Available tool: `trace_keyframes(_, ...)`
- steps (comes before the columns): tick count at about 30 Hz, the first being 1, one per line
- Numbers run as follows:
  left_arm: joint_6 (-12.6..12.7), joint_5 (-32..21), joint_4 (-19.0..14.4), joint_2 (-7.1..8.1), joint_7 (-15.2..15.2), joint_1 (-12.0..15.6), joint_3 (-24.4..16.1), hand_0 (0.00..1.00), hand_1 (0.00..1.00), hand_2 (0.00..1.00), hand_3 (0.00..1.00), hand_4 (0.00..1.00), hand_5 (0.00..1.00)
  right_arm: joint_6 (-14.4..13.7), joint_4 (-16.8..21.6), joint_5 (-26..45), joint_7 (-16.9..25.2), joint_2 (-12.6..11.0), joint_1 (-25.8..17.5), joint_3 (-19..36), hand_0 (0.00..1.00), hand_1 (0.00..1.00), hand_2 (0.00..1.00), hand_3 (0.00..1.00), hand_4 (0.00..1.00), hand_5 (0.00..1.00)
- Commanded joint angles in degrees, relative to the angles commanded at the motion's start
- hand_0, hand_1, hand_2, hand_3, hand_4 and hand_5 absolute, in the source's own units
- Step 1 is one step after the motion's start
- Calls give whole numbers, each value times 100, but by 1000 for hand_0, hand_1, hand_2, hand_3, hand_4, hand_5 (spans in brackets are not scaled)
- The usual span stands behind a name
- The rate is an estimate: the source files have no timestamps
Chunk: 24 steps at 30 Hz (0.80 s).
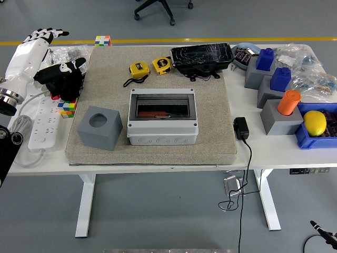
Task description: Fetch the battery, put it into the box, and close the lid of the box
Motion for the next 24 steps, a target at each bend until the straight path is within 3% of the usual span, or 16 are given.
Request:
trace_keyframes(14,15,-1,-8,-4,2,88,-7,951,950,911,861,998,998,-12,0,174,38,6,-45,-160,907,887,820,915,998,998)
trace_keyframes(24,101,-26,65,-17,-139,66,-37,949,946,907,858,998,998,-4,0,-17,6,2,-48,27,907,887,820,915,998,998)
